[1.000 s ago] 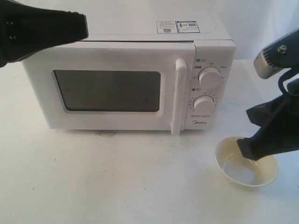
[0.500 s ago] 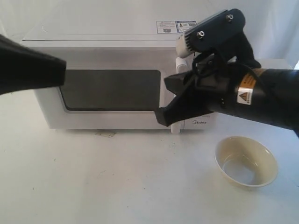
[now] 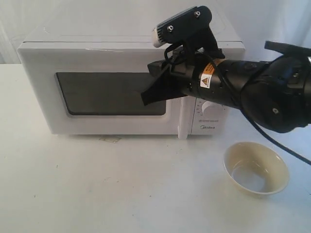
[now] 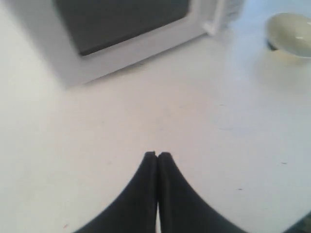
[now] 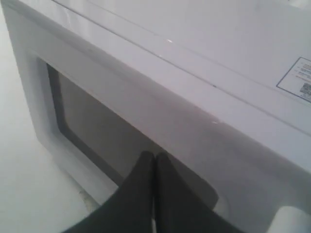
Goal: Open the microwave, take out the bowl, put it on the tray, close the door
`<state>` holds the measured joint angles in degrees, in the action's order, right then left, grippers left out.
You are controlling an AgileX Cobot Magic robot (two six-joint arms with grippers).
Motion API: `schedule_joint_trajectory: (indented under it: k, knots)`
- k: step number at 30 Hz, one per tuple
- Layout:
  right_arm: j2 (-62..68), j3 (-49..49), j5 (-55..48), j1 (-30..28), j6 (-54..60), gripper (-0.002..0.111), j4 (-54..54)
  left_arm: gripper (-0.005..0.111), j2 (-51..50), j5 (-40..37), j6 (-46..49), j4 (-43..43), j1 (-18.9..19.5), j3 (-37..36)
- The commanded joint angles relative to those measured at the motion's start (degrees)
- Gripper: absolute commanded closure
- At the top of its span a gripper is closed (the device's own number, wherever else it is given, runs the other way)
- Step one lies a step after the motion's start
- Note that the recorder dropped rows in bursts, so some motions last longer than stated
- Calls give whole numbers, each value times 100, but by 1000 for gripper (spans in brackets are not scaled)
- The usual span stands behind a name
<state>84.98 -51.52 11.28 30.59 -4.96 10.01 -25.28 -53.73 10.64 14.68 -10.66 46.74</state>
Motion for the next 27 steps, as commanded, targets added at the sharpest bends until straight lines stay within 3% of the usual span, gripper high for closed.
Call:
schedule_joint_trajectory:
  k: [1,7,13,24,27]
  knots:
    - [202,-290,49,-199,87,108,-13,107,724,-477,-1156,-1337,-32,-39]
    - [505,-591,-122,-385,120,108,-13,107,1441,-1277,-1552,-2206,-32,-39]
    - [459,-644,-593,-361,134,108,-13,107,1882,-1356,-1635,-2545,-32,-39]
    - [-1657,-29,-2484,-95,134,108,0,107,1986,-1356,-1635,-2543,-32,-39]
    - [-1978,-29,-2487,-95,134,108,0,107,1986,-1356,-1635,-2543,-32,-39]
